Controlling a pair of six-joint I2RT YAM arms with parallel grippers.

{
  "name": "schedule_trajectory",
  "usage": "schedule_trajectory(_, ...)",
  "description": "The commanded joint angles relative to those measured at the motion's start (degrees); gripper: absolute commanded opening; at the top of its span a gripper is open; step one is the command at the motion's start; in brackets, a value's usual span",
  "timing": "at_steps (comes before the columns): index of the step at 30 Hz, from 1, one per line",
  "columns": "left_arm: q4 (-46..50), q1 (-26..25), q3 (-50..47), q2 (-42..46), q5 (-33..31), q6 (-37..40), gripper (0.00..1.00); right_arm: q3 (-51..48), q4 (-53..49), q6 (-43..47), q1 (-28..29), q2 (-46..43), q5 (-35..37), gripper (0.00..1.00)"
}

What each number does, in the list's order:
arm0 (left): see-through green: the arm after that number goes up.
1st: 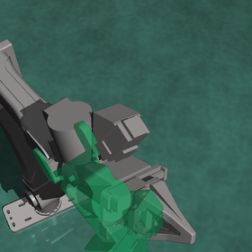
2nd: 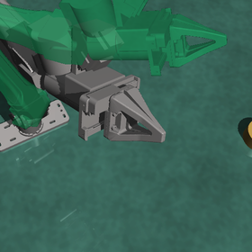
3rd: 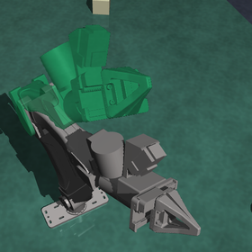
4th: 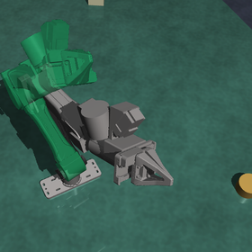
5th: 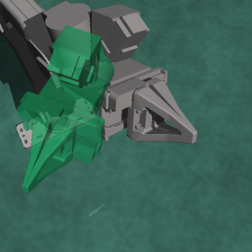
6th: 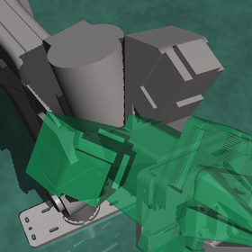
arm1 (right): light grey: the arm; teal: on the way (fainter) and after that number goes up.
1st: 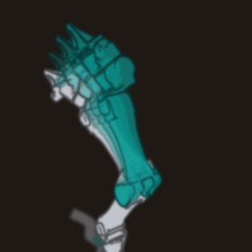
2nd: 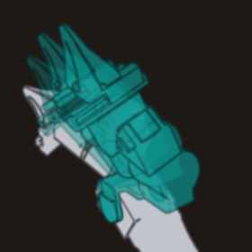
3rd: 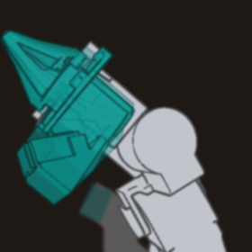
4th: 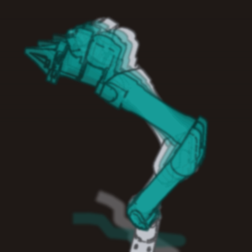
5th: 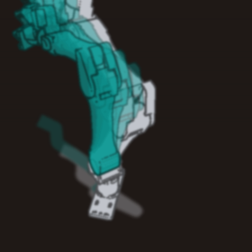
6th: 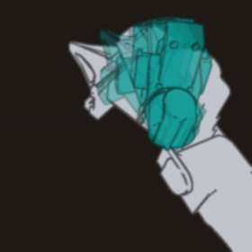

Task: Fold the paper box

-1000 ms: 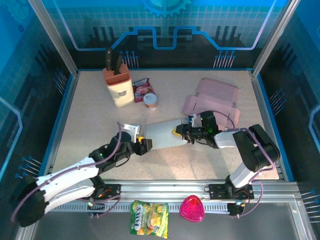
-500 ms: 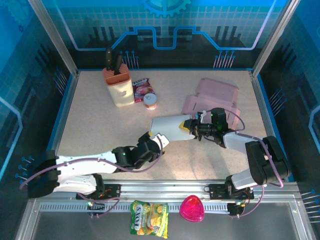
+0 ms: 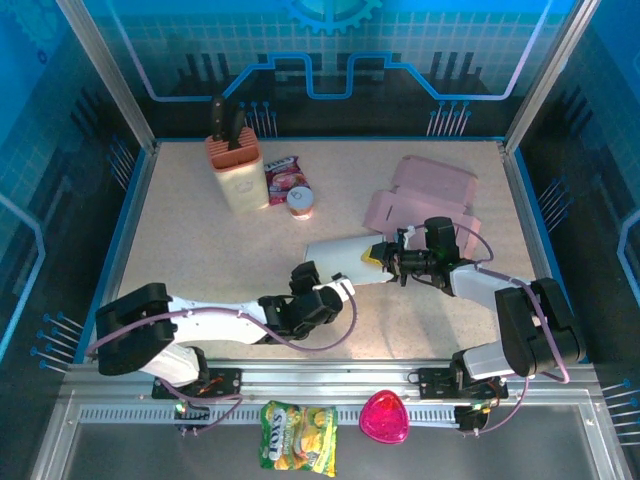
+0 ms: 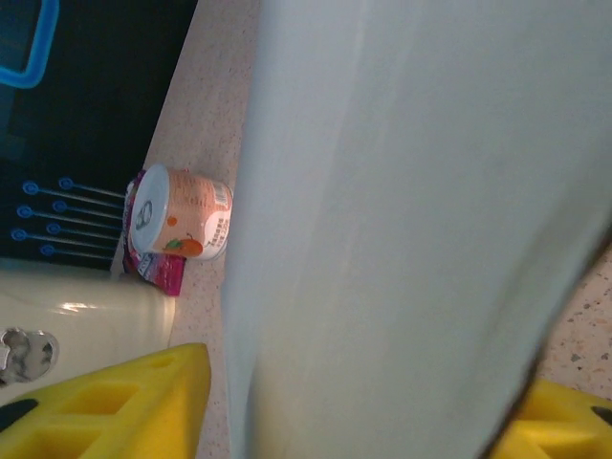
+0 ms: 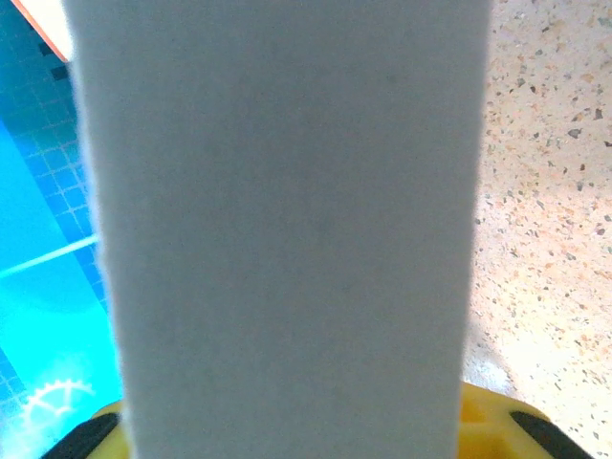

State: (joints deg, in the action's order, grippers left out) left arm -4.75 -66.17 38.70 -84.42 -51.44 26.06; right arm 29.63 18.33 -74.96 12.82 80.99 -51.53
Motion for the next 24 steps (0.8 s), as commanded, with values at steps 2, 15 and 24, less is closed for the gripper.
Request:
schedule_trajectory(2, -4.15, -0.36, 2.40, -1.24, -2.82, 3.08, 0.48, -0.87, -1.67, -0.89, -0.46, -0.53, -3.27, 0.31)
schedule_trajectory(15, 14.07, -0.79, 7.15, 2.82, 5.31, -4.92, 0.26, -3.84, 6.93, -8.07, -5.74, -2.81, -4.32, 0.64)
schedule_trajectory(24, 40.41, 0.36, 17.06, 7.55, 21.78, -19.13, 0.24, -2.76, -24.00, 6.29, -13.38, -26.10, 7.45, 0.74)
